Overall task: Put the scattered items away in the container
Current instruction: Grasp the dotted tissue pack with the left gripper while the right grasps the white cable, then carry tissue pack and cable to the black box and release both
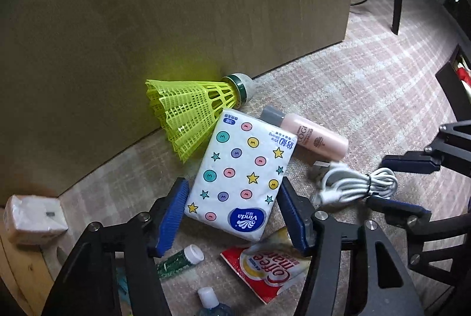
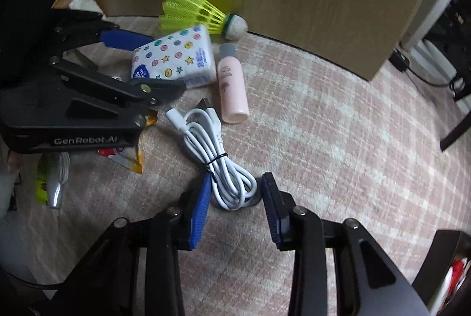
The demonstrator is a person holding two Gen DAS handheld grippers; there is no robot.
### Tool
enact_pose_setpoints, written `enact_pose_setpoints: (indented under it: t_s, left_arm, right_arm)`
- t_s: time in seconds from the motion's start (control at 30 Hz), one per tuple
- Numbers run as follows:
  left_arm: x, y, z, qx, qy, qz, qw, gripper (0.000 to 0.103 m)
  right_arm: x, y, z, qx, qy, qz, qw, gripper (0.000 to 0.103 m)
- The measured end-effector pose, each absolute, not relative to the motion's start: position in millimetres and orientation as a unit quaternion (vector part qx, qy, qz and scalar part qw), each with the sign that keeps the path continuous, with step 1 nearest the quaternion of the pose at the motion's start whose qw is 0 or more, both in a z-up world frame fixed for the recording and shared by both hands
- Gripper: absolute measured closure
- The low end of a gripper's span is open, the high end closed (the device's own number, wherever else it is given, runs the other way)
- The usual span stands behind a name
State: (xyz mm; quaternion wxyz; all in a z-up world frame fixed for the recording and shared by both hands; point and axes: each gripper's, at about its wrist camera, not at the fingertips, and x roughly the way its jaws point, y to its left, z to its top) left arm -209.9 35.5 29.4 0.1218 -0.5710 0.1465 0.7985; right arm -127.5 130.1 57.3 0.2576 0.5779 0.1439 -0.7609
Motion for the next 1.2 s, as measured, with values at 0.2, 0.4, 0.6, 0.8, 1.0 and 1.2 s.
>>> enact_pose_setpoints:
  t_s: [0.2,0.4,0.6,0.8,1.0,1.2]
  left_arm:
    - [-191,27,40,-0.570,0.116,0.805,0.117,0.052]
    - [-164,18,48,-0.566,0.097,0.811,0.112,0.054]
    - [-143,8,57,-0.557,0.084,0.821,0.096,0.054]
    - [-132,0,72,-0.540,0.071,0.835,0.081,0.054]
    - [-124,6,89,-0.525,0.075,0.844,0.082,0.054]
    - [-175,64,101,-0.512,0.082,0.850,0.098,0.054]
  right_arm:
    - [-122,153,65,0.578,0.113,-0.769,0.249,0.071]
    - [-118,181,81,0.570,0.085,-0.782,0.236,0.073]
    - [-119,208,94,0.562,0.050,-0.800,0.206,0.079]
    - [-100,227,96,0.555,0.042,-0.808,0.191,0.088]
    - [-104,229,93,0.554,0.027,-0.811,0.184,0.088]
    - [-100,241,108,0.529,0.014,-0.832,0.168,0.089]
